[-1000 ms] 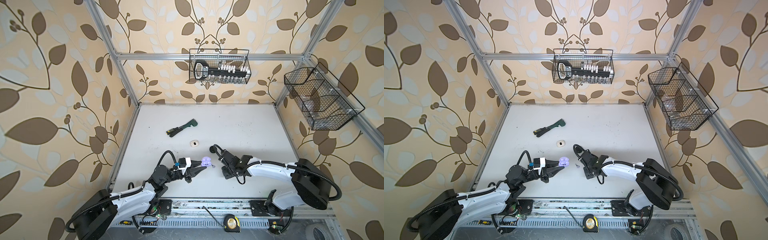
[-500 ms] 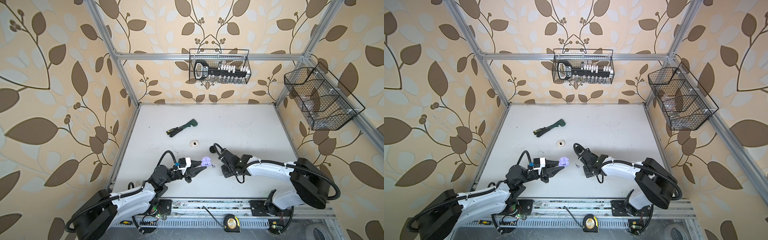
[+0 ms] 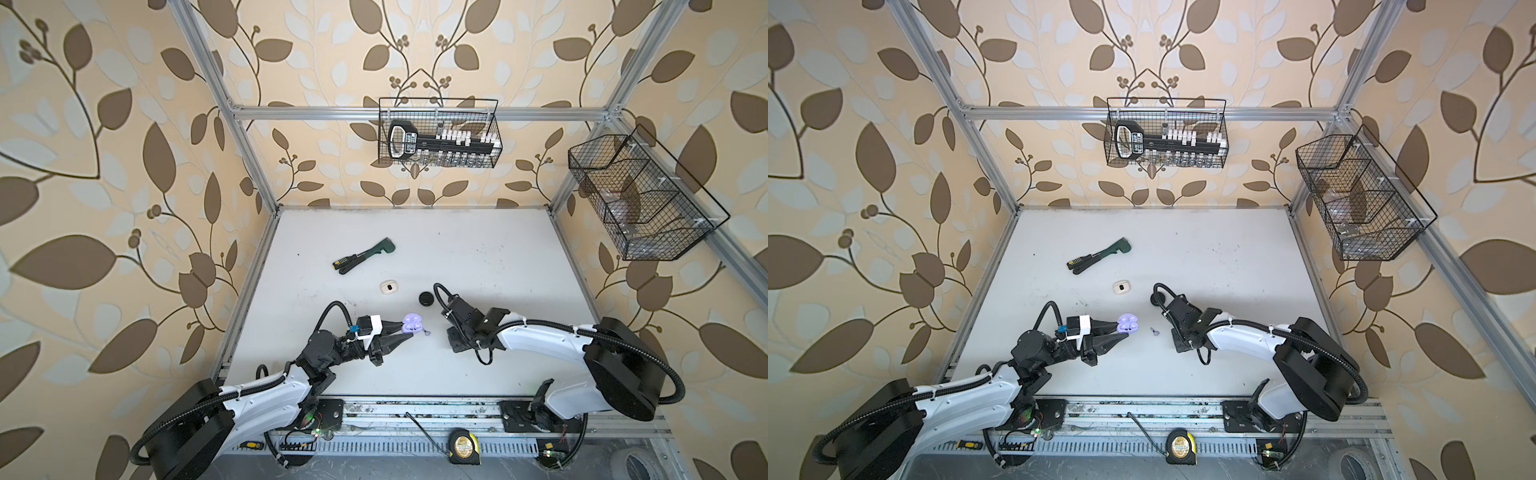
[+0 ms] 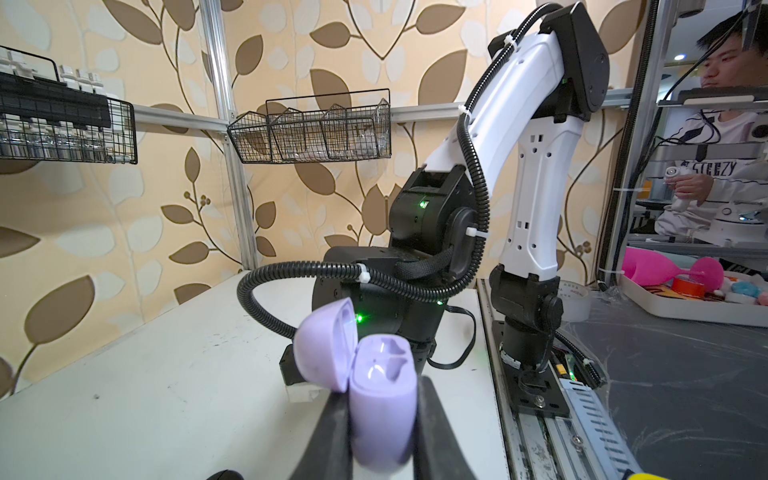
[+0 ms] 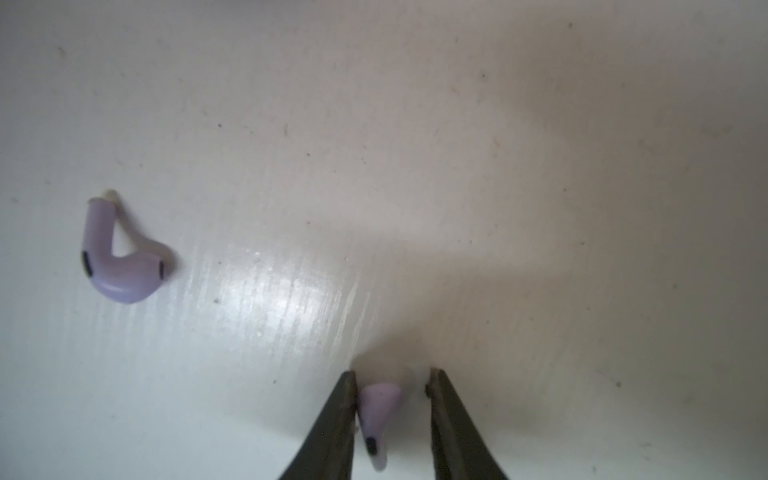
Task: Insert the wireless bluetooth earbuds into the charging case
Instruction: 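Close the right gripper on the lilac earbud, then lift the earbud and carry it toward the case in the left gripper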
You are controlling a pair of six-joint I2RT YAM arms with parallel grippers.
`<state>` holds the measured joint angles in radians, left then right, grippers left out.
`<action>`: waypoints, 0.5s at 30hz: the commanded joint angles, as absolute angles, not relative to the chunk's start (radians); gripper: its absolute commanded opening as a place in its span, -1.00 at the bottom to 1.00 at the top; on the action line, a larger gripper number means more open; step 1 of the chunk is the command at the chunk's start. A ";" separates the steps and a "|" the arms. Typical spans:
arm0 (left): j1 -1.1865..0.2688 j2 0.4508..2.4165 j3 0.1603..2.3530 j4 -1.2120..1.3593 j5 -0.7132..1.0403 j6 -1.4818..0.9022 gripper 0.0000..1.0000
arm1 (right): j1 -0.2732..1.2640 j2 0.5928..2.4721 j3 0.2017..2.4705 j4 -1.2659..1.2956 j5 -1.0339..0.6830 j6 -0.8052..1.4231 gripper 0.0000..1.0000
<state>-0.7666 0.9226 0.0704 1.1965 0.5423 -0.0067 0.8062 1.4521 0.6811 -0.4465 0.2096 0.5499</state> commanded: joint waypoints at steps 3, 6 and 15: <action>-0.773 0.907 0.080 1.249 0.560 0.005 -1.00 | 0.803 1.446 0.658 -0.473 0.221 0.556 -0.41; -0.773 0.907 0.079 1.249 0.560 0.005 -1.00 | 0.802 1.455 0.659 -0.471 0.218 0.555 -0.42; -0.773 0.906 0.078 1.250 0.560 0.005 -1.00 | 0.802 1.458 0.657 -0.471 0.218 0.555 -0.54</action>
